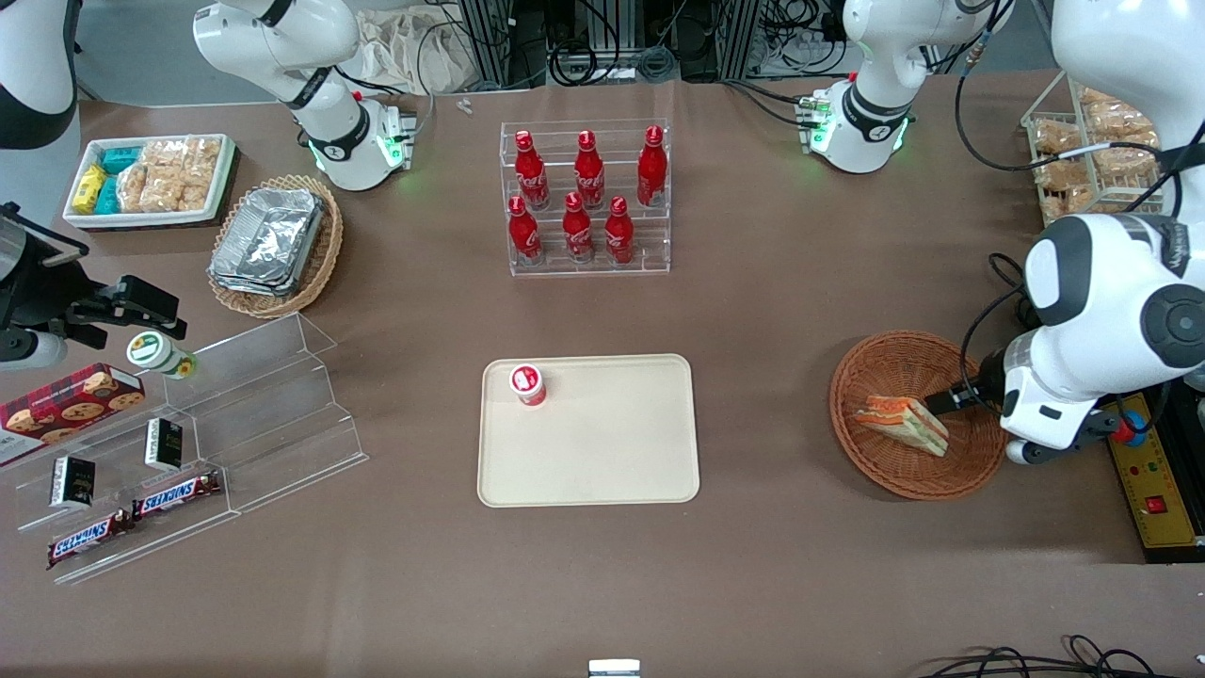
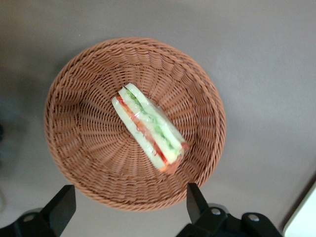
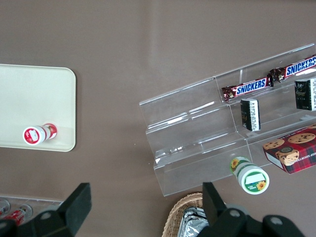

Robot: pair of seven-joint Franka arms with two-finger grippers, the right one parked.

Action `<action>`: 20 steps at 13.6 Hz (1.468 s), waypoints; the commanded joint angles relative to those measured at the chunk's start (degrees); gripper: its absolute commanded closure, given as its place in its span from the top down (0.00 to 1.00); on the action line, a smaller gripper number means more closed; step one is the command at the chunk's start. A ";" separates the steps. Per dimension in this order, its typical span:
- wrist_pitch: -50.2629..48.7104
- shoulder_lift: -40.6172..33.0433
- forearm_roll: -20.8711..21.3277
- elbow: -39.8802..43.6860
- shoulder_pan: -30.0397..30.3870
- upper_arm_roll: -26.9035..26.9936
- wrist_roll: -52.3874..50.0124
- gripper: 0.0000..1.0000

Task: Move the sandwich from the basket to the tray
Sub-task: 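Lower the open left gripper over the wrapped sandwich in the basket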

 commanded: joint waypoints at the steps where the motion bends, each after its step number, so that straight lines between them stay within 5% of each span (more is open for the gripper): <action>1: 3.50 0.79 -1.21 -1.43 -0.61 0.58 -8.30 0.99; 12: 15.80 6.16 -1.21 -5.30 -0.70 0.58 -31.08 0.99; 20: 17.48 7.04 -1.04 -8.11 -0.70 0.05 -34.00 0.99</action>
